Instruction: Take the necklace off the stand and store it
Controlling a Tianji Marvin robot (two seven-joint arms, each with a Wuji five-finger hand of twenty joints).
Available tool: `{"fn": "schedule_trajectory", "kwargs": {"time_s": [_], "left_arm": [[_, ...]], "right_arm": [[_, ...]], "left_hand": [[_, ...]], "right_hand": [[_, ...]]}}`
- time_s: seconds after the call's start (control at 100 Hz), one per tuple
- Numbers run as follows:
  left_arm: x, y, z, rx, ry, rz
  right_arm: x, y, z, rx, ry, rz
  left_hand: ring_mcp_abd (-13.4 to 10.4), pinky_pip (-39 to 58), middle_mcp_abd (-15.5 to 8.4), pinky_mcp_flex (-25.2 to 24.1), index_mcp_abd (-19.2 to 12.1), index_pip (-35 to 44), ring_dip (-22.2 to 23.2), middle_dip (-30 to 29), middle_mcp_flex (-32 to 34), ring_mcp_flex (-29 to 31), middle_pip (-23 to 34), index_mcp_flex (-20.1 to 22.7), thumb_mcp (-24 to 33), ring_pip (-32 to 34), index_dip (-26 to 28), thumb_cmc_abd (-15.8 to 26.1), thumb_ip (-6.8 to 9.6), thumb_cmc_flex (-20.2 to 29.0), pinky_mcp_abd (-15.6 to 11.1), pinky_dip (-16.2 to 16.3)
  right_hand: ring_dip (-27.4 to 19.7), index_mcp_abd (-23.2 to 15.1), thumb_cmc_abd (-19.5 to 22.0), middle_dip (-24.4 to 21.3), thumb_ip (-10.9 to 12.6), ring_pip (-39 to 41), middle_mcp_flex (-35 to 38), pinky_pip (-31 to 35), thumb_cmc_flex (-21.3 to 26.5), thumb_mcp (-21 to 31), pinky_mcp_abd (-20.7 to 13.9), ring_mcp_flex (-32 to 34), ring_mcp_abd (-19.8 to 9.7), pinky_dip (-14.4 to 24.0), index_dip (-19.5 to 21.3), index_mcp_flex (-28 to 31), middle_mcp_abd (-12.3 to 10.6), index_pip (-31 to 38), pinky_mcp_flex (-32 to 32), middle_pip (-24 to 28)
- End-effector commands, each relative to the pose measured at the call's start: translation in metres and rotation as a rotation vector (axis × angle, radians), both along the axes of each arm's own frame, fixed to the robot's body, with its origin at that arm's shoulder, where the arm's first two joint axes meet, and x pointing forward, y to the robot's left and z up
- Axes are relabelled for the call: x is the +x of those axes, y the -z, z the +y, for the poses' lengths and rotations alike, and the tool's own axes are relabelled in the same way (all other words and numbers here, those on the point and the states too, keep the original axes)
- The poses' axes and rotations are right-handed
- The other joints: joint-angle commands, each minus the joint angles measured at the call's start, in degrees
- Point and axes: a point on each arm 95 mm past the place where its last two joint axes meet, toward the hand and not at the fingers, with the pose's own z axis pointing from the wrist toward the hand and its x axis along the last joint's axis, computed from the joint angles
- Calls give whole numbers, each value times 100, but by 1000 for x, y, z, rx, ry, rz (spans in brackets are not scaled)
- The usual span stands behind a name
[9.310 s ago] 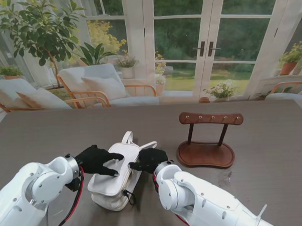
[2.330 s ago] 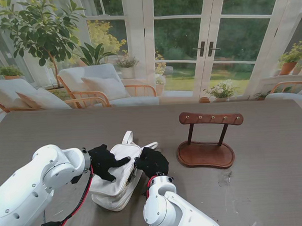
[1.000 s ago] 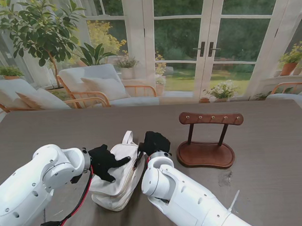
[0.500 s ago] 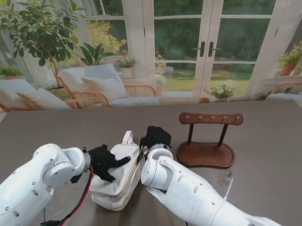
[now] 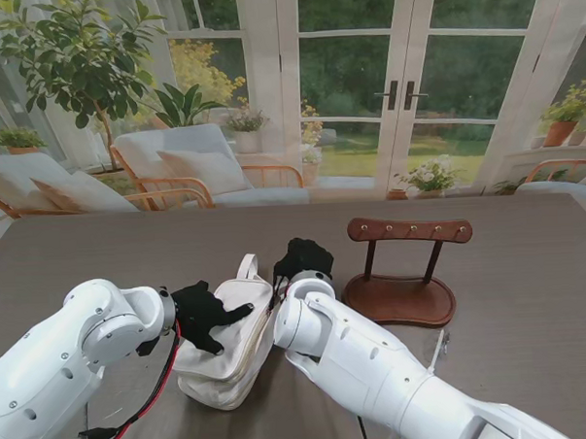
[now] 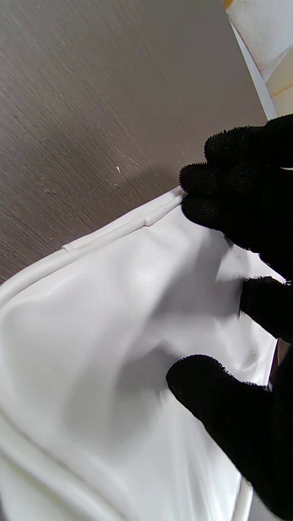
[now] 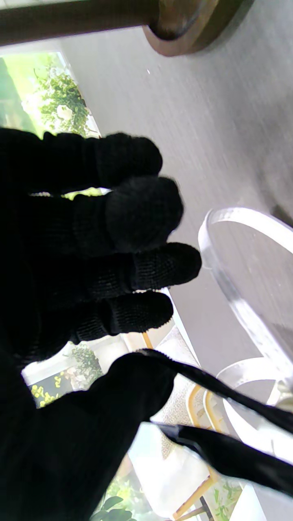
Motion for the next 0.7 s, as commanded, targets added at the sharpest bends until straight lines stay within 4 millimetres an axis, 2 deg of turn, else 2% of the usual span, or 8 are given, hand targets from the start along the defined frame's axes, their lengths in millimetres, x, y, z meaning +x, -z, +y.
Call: {"fn": "schedule_trajectory", "kwargs": {"time_s": [0.0,0.69], "left_arm": [[-39,73,16,107,0,212],[-46,75,17,75,4,213]], "right_arm": [[14,-20,-2,6,9,-38],[36,-30,8,-13,14,-38]], "left_hand": [[-379,-209,-1625,-152,-266,7613,-20,171,387,47,493,1454,-282,-44,723,-969,-177,155,-395,-21],[-376,-218,-1611,-159,-273,7611,-23,172,393,41,498,1430,-292,-40,732,-954,-172,170,-390,-20]], "right_hand": [[-38,-116,706,-65,48,-21,-84,151,254,83,22,90,-52,-56,-68,-244,139,-35,1558,-31],[-187,-160,780,-155,72,-427,-282,7,249,-22,-20,74,18,-55,-190,-310,173,-180,1305,-148]]}}
